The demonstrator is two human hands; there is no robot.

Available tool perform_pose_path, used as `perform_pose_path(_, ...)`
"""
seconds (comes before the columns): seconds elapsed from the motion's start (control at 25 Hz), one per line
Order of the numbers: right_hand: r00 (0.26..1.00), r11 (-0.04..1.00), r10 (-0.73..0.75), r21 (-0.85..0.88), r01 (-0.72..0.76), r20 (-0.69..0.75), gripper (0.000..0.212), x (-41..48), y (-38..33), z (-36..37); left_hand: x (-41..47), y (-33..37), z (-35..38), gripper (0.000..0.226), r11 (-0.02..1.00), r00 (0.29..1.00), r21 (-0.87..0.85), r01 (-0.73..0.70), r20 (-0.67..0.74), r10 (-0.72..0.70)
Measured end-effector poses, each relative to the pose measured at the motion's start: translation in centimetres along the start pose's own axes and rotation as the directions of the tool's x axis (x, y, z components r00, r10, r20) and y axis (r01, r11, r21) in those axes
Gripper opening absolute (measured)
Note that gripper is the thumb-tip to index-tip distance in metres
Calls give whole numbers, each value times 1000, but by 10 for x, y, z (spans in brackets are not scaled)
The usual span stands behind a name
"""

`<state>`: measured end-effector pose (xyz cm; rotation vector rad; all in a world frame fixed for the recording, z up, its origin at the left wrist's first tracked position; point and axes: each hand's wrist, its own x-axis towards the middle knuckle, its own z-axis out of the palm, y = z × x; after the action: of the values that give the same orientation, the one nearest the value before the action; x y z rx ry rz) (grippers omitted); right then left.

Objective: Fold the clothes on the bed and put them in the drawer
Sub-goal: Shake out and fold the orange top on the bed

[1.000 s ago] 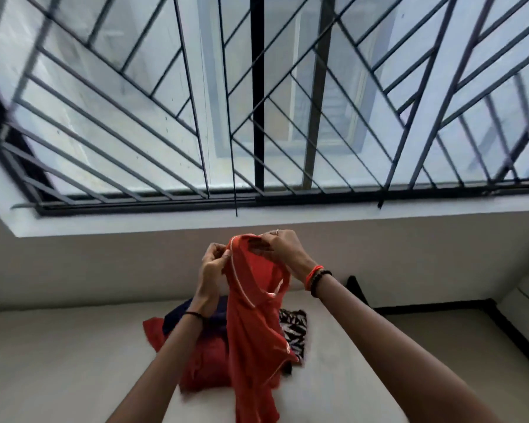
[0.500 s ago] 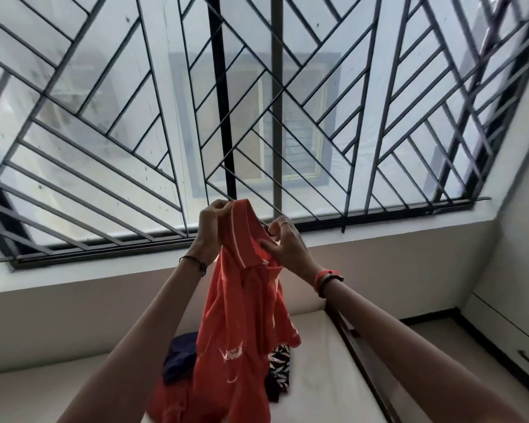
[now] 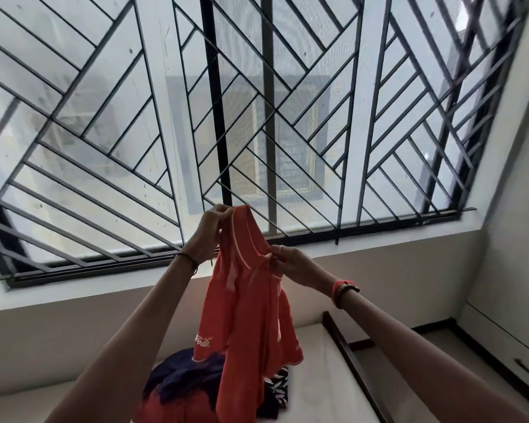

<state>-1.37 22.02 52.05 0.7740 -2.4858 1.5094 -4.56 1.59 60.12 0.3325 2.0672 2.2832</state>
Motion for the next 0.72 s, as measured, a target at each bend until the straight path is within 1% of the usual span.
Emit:
perform_pose_path(0.08, 999, 994, 1, 108, 4, -41, 19, -1, -6, -4, 2, -7, -8, 9, 995, 1000, 103, 2, 13, -3)
perform_pose_path(0.16, 996, 989, 4, 149, 9, -84, 25, 0, -7, -9, 0, -17, -10, 10, 982, 997, 170, 77, 0, -78)
perform_pose_path(0.24, 993, 989, 18, 149, -1, -116, 20, 2, -11, -11, -4, -29, -7, 11, 969, 987, 199, 146, 30, -155)
perform_pose_path(0.32, 995, 992, 6, 127, 7, -98, 12, 2, -14, -13, -8, -39, 3, 12, 965, 975, 216, 147, 131, -178)
perform_pose_path(0.36, 998, 992, 7, 125, 2, -66, 9, 2, -15, -14, -11, -42, 10, 13, 968, 969, 213, 136, 175, -175)
perform_pose_path(0.4, 999, 989, 26, 147, -19, -47, 8, 2, -14, -14, -12, -43, 16, 12, 971, 966, 199, 130, 197, -169)
perform_pose_path(0.48, 998, 983, 45, 182, -38, -37, 6, 1, -15, -15, -14, -44, 23, 8, 978, 965, 167, 128, 208, -162)
perform_pose_path(0.56, 998, 987, 40, 161, -32, -52, 8, 1, -12, -18, -14, -46, 24, 7, 978, 959, 160, 130, 229, -165)
perform_pose_path(0.68, 998, 986, 50, 158, -54, 26, 6, 1, -14, -27, -12, -50, 24, 7, 976, 948, 179, 124, 269, -170)
perform_pose_path(0.72, 998, 986, 51, 159, -54, 25, 7, 1, -15, -31, -12, -50, 25, 6, 978, 944, 173, 119, 284, -165)
